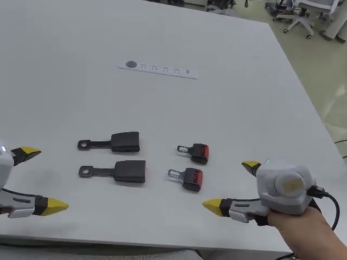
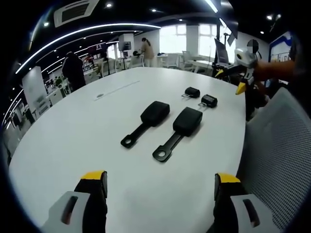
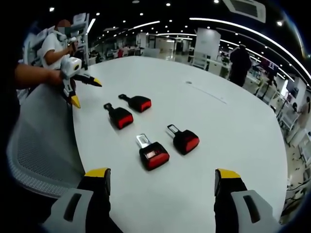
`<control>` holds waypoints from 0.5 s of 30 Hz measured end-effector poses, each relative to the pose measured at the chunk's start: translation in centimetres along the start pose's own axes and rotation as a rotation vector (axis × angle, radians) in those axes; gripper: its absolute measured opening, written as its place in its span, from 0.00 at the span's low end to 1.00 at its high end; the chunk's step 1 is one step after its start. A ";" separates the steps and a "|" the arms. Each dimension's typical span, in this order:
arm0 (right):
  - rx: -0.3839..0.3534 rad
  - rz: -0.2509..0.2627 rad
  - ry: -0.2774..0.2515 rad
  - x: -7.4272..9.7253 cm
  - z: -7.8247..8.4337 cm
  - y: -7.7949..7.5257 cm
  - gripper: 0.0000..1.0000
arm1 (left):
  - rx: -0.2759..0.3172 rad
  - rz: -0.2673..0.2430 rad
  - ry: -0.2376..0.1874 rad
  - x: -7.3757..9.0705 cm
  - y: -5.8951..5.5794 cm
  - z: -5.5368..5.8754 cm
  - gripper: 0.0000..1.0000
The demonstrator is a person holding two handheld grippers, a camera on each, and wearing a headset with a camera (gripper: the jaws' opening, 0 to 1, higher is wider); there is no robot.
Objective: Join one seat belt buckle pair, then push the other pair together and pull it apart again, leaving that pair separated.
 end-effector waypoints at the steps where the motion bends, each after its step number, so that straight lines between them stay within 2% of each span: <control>1: -0.001 0.000 -0.002 0.0 0.0 0.0 0.89 | 0.001 -0.001 -0.001 0.0 0.0 0.0 0.92; 9: -0.003 -0.003 -0.010 0.0 0.0 0.3 0.89 | 0.016 -0.016 -0.019 0.3 0.2 -0.4 0.93; 15: -0.005 -0.004 -0.005 0.1 0.3 0.5 0.88 | 0.013 -0.010 -0.010 0.2 0.1 -0.1 0.93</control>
Point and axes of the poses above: the centre of the closed fingertips' face, and the gripper's own axes: x roughly backward along the fingers, y roughly to its left, z roughly out of its underside, the point moved 4 cm from there along x, roughly backward along the fingers, and after that the axes turned 8 degrees about -y, right-handed, at the moved point
